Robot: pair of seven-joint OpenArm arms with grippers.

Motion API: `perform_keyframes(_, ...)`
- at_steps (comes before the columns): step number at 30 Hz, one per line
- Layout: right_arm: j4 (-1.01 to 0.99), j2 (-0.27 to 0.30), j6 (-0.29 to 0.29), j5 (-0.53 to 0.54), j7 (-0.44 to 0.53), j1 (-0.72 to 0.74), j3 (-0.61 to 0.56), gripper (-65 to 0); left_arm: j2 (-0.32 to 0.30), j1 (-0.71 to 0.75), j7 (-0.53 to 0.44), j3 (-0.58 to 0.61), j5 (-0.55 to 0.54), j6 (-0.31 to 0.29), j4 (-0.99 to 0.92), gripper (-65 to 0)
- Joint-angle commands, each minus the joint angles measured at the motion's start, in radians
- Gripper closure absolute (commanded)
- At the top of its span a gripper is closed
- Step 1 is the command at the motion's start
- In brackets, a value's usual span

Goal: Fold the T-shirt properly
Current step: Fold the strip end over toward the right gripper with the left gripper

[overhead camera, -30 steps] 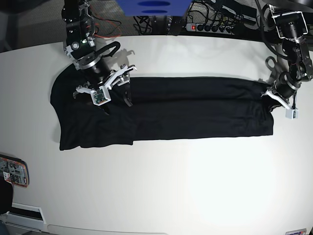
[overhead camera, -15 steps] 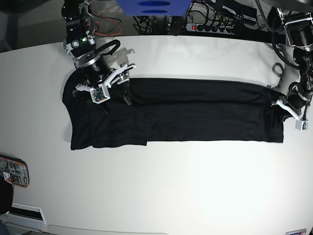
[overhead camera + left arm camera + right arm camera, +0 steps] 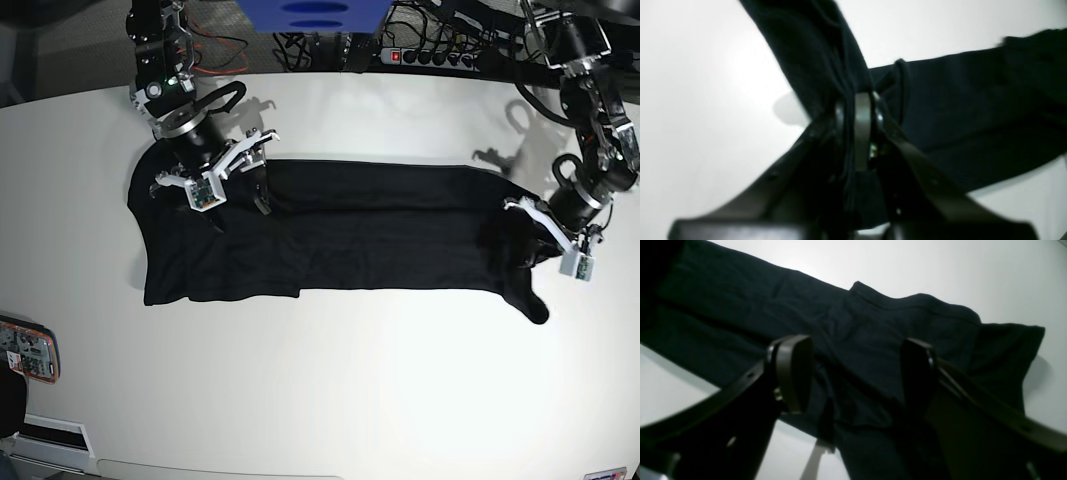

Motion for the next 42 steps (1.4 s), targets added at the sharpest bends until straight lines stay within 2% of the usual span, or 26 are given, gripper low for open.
perform_keyframes(1, 0.022, 0.003, -0.001, 0.012, 0.025, 0.012, 0.002, -39.3, -0.011, -0.017, -0.028, -0.002, -0.016, 0.002, 0.022, 0.0)
perform_keyframes(4, 0.022, 0.003, -0.001, 0.012, 0.025, 0.013, 0.002, -39.3, -0.005, -0.017, -0.028, 0.016, -0.016, 0.002, 0.022, 0.0)
perform_keyframes(10, 0.022, 0.002, -0.001, 0.012, 0.023, 0.013, 0.002, -39.3, -0.005, -0.014, -0.028, 0.136, -0.016, 0.003, 0.022, 0.0)
perform_keyframes(13, 0.022, 0.002, -0.001, 0.012, 0.023, 0.016, 0.002, -39.3, 0.028, -0.017, -0.028, 0.183, -0.018, 0.003, 0.027, 0.0)
perform_keyframes(21, 0.021, 0.002, -0.001, 0.012, 0.023, 0.016, 0.002, -39.3, 0.134, -0.014, -0.026, 0.194, -0.008, 0.005, 0.105, 0.0)
perform_keyframes(28, 0.021, 0.002, -0.001, 0.012, 0.023, 0.016, 0.002, -39.3, 0.144, -0.011, 0.021, 0.286, -0.013, 0.005, 0.109, 0.0)
perform_keyframes(32, 0.021, 0.002, -0.001, 0.012, 0.023, 0.016, 0.002, -39.3, 0.144, -0.008, 0.003, 0.332, -0.011, 0.005, 0.077, 0.0)
perform_keyframes(37, 0.021, 0.002, -0.001, 0.014, 0.023, 0.016, 0.002, -39.3, 0.147, -0.008, -0.013, 0.334, -0.014, 0.005, 0.031, 0.0)
perform_keyframes(42, 0.021, 0.002, -0.001, 0.014, 0.023, 0.013, 0.000, -39.3, 0.206, -0.008, -0.013, 0.334, -0.007, 0.005, 0.022, 0.0)
